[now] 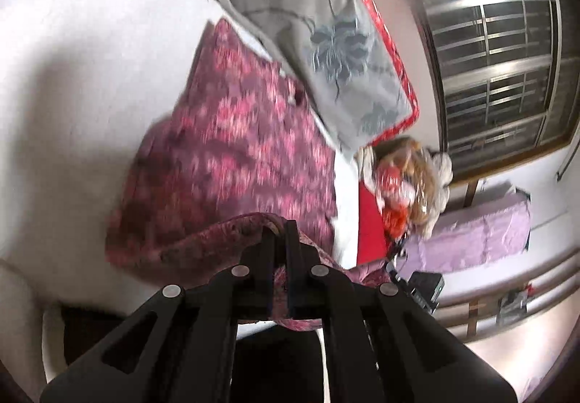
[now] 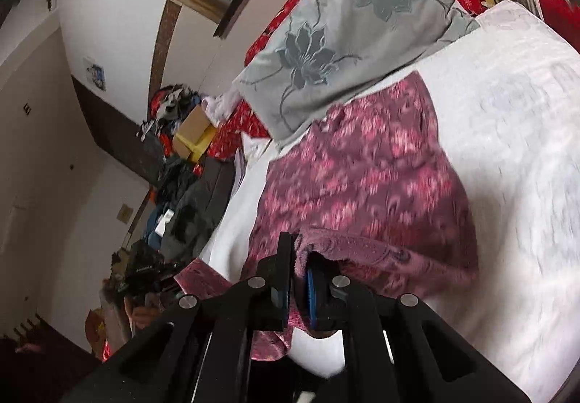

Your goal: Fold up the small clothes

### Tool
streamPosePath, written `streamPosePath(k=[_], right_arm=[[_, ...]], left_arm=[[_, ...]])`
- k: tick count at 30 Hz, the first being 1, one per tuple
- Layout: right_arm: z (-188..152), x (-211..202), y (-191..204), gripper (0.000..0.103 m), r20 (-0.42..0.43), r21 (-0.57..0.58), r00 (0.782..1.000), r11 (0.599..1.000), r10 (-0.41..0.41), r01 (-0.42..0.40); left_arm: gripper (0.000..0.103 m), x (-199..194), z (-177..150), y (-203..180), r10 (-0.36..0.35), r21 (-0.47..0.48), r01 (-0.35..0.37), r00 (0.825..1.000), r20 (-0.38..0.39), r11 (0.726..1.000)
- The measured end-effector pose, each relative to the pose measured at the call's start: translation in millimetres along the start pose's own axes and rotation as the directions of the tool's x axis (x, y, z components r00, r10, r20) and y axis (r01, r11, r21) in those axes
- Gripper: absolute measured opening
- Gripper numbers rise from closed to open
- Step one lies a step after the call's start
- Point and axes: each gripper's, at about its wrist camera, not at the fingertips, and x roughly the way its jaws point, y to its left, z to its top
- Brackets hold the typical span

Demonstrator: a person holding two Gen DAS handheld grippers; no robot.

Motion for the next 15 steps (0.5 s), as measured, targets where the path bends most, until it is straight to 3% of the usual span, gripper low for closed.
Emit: streamPosePath(k=[6,15], right_arm=[[48,43,-26,0.006,0.062,0.067,0.998,0.998,0.002,-0.006],[119,110,-92,0.006,0.139,0.234,0.990,0.972,-0.024,-0.009]], left_arm=[[0.002,31,63,-2,-0.001,-0.006,0.001,0.997,0.072,1.000],[0.002,92,158,28,0.008,-0.108,0.007,0.991,0.135,0.994]])
